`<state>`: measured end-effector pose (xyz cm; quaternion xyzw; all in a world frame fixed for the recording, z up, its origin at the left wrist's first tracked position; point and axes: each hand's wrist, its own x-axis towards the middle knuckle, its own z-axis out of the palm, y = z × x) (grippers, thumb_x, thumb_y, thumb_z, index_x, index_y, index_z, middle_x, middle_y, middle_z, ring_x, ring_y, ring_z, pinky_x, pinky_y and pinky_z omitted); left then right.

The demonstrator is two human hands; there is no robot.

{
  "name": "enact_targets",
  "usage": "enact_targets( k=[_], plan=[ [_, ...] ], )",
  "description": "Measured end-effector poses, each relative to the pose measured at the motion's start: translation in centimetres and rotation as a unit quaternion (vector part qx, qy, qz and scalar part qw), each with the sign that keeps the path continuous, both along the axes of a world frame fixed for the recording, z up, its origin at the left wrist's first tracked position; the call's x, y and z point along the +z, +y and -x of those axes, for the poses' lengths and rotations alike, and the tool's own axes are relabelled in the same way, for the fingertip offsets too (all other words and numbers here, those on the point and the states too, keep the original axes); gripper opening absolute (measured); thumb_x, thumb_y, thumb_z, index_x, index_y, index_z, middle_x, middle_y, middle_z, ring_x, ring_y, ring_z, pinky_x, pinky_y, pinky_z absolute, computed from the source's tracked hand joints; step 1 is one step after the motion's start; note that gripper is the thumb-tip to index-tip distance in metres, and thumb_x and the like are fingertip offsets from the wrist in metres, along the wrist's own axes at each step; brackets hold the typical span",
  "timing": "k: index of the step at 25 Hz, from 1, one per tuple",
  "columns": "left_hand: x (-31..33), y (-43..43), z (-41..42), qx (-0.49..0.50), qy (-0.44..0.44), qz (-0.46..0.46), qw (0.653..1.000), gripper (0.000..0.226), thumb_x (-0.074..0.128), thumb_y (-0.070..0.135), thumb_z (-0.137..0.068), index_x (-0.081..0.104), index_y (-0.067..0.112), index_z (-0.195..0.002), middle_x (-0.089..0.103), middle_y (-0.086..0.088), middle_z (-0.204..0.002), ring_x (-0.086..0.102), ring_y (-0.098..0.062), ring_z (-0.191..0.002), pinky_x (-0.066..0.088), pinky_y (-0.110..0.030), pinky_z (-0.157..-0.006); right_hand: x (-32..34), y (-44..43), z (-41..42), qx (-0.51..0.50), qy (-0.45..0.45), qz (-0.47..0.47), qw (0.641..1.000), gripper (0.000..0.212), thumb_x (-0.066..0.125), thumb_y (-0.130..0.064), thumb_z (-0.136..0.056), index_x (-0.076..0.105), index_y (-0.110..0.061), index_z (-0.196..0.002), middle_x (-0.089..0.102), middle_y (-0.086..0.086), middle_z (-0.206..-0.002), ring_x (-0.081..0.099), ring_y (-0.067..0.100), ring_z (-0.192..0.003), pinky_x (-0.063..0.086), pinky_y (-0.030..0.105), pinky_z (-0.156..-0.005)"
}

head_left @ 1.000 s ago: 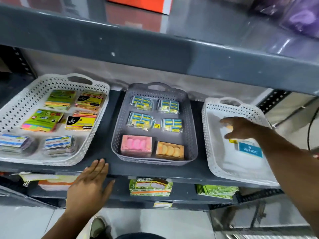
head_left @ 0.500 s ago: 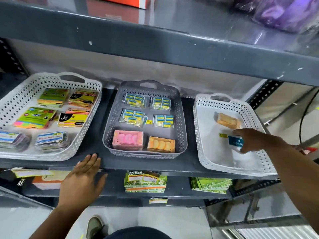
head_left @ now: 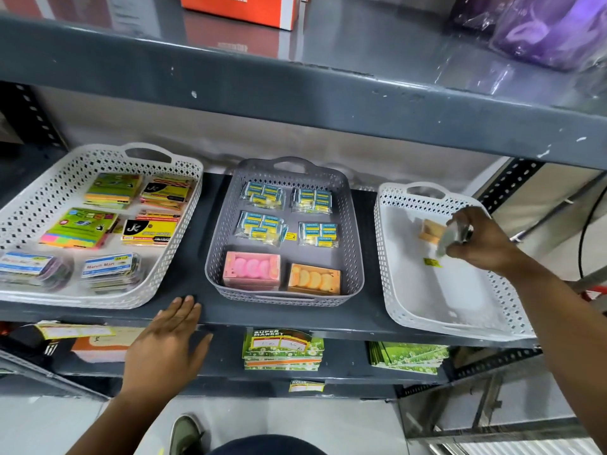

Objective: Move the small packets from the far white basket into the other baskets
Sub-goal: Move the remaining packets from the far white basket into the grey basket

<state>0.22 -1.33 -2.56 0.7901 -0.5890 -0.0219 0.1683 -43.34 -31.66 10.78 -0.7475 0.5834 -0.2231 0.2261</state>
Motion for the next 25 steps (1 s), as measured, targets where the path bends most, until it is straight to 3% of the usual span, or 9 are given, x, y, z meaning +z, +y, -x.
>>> enact_targets(
  k=[2,5,7,10,11,14,17,22,25],
  plan=[
    [0.1,0.1,0.0,-0.003,0.008,-0.003,1.0,0.079,0.019,0.058,-0.092,0.067,-0.002,-0.11,0.064,-0.02,-0.121,0.06,-0.034,-0.113,0.048,-0.047,-0.091,1.0,0.2,-2.4,0.018,-0.104,0.033,0.994,0.052,0.074,0.005,-0.062,0.045,-0.014,-0.1,0.059,-0.012,-0.096,0.06,0.017,-0.085,0.047,0.009,-0.059],
    [-0.1,0.0,0.0,-0.001,0.004,0.001,1.0,0.08,0.018,0.06,-0.092,0.067,-0.001,-0.11,0.064,-0.02,-0.121,0.06,-0.033,-0.113,0.047,-0.046,-0.092,1.7,0.3,-5.9,0.087,-0.201,-0.003,0.976,0.058,0.077,0.002,-0.063,0.048,-0.033,-0.099,0.064,-0.004,-0.115,0.064,0.021,-0.098,0.053,0.038,-0.078],
    [0.0,0.1,0.0,0.004,0.001,0.004,1.0,0.08,0.018,0.06,-0.092,0.067,-0.001,-0.111,0.064,-0.019,-0.121,0.06,-0.033,-0.113,0.047,-0.046,-0.092,1.6,0.0,-8.1,0.123,-0.218,-0.029,0.968,0.063,0.079,0.002,-0.062,0.051,-0.043,-0.096,0.063,-0.004,-0.112,0.063,0.02,-0.093,0.051,0.042,-0.08],
    [0.3,0.0,0.1,-0.002,0.005,0.004,1.0,0.08,0.017,0.06,-0.092,0.067,-0.001,-0.111,0.065,-0.019,-0.121,0.06,-0.033,-0.113,0.048,-0.047,-0.092,0.6,-0.5,-11.7,0.142,-0.203,-0.055,0.967,0.068,0.076,0.011,-0.06,0.052,-0.041,-0.096,0.061,0.002,-0.109,0.062,0.024,-0.093,0.053,0.043,-0.082],
    [0.3,0.1,0.1,-0.006,0.006,0.005,1.0,0.08,0.017,0.06,-0.092,0.067,0.0,-0.112,0.065,-0.018,-0.121,0.06,-0.033,-0.113,0.048,-0.047,-0.092,0.2,-0.6,-13.0,0.143,-0.186,-0.056,0.97,0.067,0.077,0.011,-0.06,0.052,-0.039,-0.097,0.061,0.002,-0.106,0.061,0.024,-0.093,0.054,0.037,-0.079],
    [0.3,0.1,-0.1,-0.013,0.004,0.0,1.0,0.068,0.029,0.053,-0.091,0.067,0.001,-0.112,0.065,-0.017,-0.121,0.06,-0.033,-0.113,0.049,-0.047,-0.091,-0.7,-1.2,-16.8,0.154,-0.082,-0.045,0.984,0.062,0.086,-0.004,-0.056,0.05,-0.027,-0.102,0.062,0.0,-0.102,0.062,0.02,-0.09,0.052,0.024,-0.073],
    [0.2,0.2,-0.3,-0.019,-0.006,-0.004,1.0,0.06,0.044,0.045,-0.079,0.067,0.002,-0.113,0.064,-0.015,-0.123,0.059,-0.032,-0.114,0.048,-0.046,-0.092,-1.8,-1.4,-19.3,0.156,0.025,-0.058,0.986,0.061,0.088,-0.019,-0.056,0.052,-0.026,-0.105,0.062,-0.002,-0.105,0.061,0.014,-0.089,0.044,0.015,-0.068],
    [0.4,0.2,-0.3,-0.029,-0.008,0.008,1.0,0.058,0.04,0.046,-0.086,0.067,0.002,-0.112,0.065,-0.014,-0.122,0.06,-0.031,-0.114,0.049,-0.046,-0.092,-2.6,-2.0,-20.4,0.143,0.01,-0.061,0.988,0.06,0.088,-0.023,-0.057,0.052,-0.027,-0.106,0.06,-0.003,-0.109,0.058,0.015,-0.092,0.04,0.015,-0.066],
    [0.4,0.2,-0.3,-0.029,-0.009,0.015,0.999,0.057,0.045,0.044,-0.081,0.068,0.002,-0.112,0.065,-0.014,-0.121,0.06,-0.031,-0.113,0.049,-0.047,-0.092,-1.9,-2.2,-20.4,0.131,-0.071,-0.039,0.988,0.055,0.084,-0.023,-0.063,0.056,-0.032,-0.111,0.062,-0.001,-0.11,0.062,0.019,-0.094,0.05,0.026,-0.079]
  ],
)
